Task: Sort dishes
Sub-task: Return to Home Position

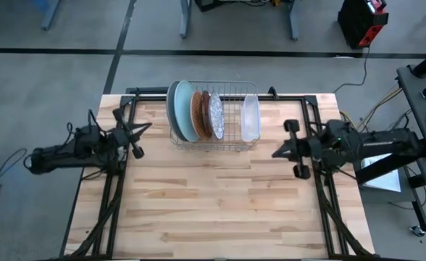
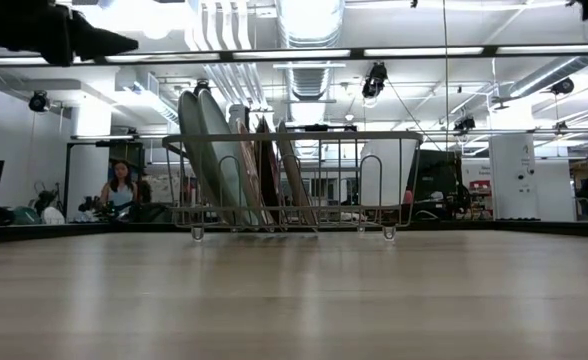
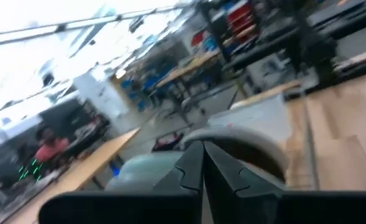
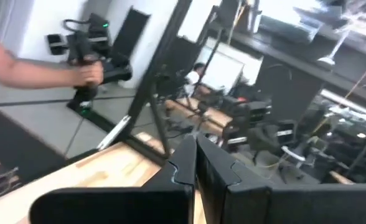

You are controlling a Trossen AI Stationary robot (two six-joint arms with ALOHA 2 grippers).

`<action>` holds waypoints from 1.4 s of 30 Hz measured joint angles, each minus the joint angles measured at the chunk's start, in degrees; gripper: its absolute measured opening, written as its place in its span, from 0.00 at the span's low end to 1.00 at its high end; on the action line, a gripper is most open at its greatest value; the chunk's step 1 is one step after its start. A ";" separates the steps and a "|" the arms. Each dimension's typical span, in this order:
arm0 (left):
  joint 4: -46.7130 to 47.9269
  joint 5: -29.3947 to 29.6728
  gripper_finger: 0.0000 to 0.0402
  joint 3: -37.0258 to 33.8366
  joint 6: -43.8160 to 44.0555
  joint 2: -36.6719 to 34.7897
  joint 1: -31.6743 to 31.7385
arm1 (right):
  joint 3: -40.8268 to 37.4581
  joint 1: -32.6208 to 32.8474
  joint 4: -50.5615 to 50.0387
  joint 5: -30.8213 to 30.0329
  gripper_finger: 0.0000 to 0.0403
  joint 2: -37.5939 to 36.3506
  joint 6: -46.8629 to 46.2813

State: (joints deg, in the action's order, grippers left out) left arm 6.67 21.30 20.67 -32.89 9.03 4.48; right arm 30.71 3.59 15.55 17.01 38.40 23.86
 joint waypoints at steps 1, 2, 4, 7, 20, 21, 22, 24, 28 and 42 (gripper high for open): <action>0.13 -0.62 0.00 -0.54 0.63 -1.31 1.44 | -1.39 -0.08 -0.30 0.06 0.00 -1.91 -0.52; -0.62 -1.41 0.00 -1.11 1.09 -2.48 2.72 | -2.92 -0.06 -0.38 1.01 0.00 -3.50 -0.86; -1.06 -2.33 0.00 -2.25 1.40 -4.64 5.05 | -6.33 0.04 -0.72 3.01 0.00 -6.41 -1.29; -3.44 3.80 0.00 -4.45 2.11 -6.97 8.42 | -11.94 -0.06 0.13 3.29 0.00 -10.24 -1.46; -27.76 22.55 0.00 -20.05 -9.53 -7.39 30.10 | -30.20 -0.28 0.45 1.62 0.00 -25.33 -4.71; -27.12 21.48 0.00 -19.83 -8.30 -7.13 32.65 | -30.20 -0.26 0.05 1.42 0.00 -26.16 -5.58; -26.42 19.43 0.00 -19.63 -6.54 -6.53 34.96 | -30.20 -0.25 -0.07 1.30 0.00 -26.80 -6.24; -25.94 14.27 0.00 -19.64 -4.20 -5.14 39.61 | -30.18 -0.25 -0.28 1.25 0.00 -27.42 -7.28; -26.10 5.24 0.00 -19.61 -3.44 -1.30 47.70 | -30.18 -0.23 -0.35 1.19 0.00 -27.28 -7.36; -25.99 0.55 0.00 -19.61 26.88 12.67 53.39 | -30.16 -0.23 -0.40 1.10 0.00 -26.58 -7.34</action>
State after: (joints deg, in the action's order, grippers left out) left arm -19.32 21.85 1.06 -6.01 21.70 57.87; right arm 0.56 3.36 15.15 18.11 11.81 16.52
